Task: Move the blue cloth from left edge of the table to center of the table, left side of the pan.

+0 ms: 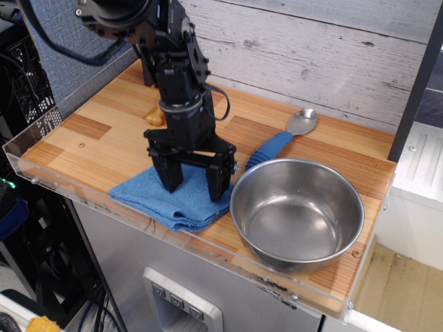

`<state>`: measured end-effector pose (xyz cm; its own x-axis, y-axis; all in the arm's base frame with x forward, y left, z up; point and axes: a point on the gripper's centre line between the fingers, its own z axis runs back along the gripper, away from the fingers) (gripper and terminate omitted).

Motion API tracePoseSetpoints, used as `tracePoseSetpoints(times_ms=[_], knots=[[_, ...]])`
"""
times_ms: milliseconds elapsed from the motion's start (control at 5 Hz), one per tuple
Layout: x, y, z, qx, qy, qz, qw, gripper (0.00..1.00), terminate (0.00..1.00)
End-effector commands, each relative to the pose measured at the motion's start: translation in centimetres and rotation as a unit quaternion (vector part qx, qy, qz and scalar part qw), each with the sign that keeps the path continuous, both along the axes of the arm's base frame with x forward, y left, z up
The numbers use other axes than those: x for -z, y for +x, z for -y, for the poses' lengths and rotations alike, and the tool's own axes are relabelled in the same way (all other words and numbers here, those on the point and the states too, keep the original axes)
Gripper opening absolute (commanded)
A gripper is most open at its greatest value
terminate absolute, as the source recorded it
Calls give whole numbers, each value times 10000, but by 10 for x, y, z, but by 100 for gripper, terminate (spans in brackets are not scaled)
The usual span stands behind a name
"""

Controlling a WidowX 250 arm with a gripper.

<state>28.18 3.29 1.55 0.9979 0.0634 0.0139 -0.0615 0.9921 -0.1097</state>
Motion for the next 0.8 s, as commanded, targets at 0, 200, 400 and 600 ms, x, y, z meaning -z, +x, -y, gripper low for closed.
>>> tracePoseSetpoints(times_ms=[0, 200, 400, 600], knots=[[-23, 21, -19, -165, 153, 352, 9991, 100, 0], [-24, 23, -19, -188, 193, 352, 9990, 100, 0], [-40, 27, -16, -204, 123, 466, 9986, 100, 0], [-91, 33, -3, -190, 179, 933, 9953, 100, 0]])
